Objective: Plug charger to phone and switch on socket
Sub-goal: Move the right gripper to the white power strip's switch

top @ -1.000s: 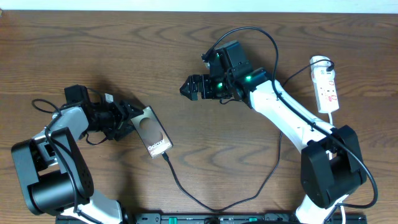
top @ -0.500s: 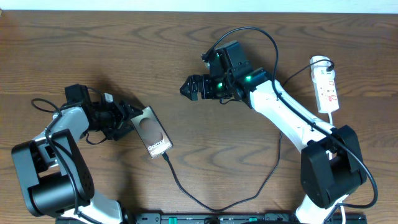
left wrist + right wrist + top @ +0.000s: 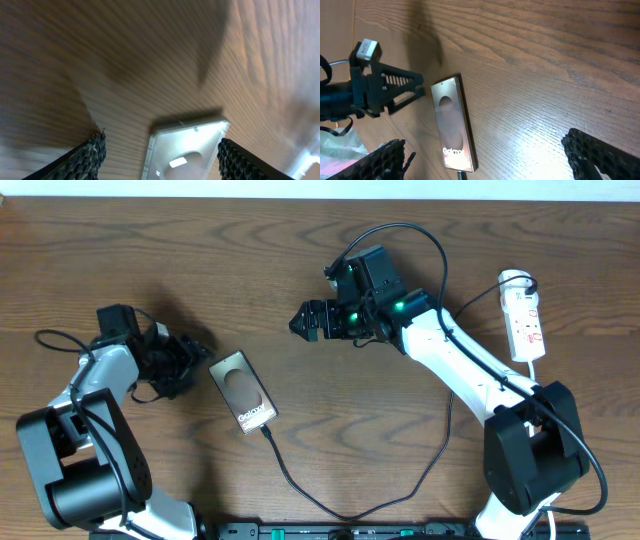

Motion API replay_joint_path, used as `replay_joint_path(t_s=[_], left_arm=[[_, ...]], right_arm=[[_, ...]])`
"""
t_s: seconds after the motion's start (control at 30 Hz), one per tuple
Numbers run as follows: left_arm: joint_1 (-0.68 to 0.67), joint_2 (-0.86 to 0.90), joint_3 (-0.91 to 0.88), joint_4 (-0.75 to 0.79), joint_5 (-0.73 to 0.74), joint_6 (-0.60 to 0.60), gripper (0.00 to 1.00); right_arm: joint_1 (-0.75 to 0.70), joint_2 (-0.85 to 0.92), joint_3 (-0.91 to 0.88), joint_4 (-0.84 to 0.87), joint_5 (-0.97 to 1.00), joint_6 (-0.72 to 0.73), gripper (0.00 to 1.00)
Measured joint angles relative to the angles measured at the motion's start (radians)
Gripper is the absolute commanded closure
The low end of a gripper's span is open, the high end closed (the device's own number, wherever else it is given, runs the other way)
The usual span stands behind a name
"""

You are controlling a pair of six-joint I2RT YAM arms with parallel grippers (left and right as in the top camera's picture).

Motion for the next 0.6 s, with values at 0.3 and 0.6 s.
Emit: replay_joint_path(t_s=[0.3,0.6], left_arm=[[0.007,-0.144,0.008,-0.051,-0.051,0.072,0.24],[-0.111,-0.428,0.010,-0.100,0.014,0.209,0.24]], right_arm=[[0.000,0.000,0.000,-0.005,0.000,0.000,0.01],[-0.033,0.000,0.015,-0.030,-0.031,-0.002,0.01]])
